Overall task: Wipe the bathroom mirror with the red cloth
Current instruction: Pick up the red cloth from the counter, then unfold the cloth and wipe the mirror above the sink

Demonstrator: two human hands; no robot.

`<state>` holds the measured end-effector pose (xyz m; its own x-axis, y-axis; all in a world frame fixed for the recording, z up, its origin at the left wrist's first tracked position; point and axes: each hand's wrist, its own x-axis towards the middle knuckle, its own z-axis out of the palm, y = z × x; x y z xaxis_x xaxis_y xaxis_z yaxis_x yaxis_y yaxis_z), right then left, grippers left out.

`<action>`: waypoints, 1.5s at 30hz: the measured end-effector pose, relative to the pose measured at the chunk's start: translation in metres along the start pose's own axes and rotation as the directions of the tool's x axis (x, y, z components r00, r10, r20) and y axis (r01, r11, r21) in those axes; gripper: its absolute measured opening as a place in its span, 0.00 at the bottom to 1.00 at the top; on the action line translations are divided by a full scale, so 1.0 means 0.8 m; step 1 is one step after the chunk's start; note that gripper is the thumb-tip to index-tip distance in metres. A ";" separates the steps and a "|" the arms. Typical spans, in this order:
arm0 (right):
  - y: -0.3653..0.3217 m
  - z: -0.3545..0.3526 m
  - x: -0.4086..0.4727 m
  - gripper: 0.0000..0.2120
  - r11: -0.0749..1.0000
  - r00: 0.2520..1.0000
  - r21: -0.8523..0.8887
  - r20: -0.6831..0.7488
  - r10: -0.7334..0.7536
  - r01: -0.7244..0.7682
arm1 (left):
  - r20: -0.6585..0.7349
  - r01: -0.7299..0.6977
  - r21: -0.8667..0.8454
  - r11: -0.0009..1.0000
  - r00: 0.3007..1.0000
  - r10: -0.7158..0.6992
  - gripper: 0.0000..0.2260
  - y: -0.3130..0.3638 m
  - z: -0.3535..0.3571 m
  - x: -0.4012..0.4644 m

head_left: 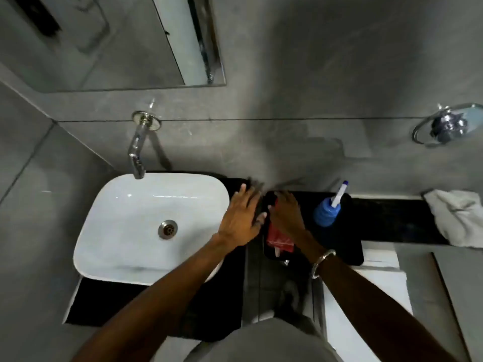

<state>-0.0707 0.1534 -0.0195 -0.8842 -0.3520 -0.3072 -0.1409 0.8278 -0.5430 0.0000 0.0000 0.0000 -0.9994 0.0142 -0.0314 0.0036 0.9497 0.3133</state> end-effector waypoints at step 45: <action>-0.401 -0.330 -0.020 0.27 0.661 0.504 -0.089 -0.573 -0.646 0.745 | -0.291 -0.575 -0.748 -0.331 0.732 -0.615 0.19 -0.024 -0.413 0.013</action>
<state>-0.1288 0.0092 0.3659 -0.6105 -0.4614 0.6438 -0.7915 0.3237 -0.5185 -0.0219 -0.1217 0.3072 -0.7442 -0.6651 0.0608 0.5482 -0.5563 0.6245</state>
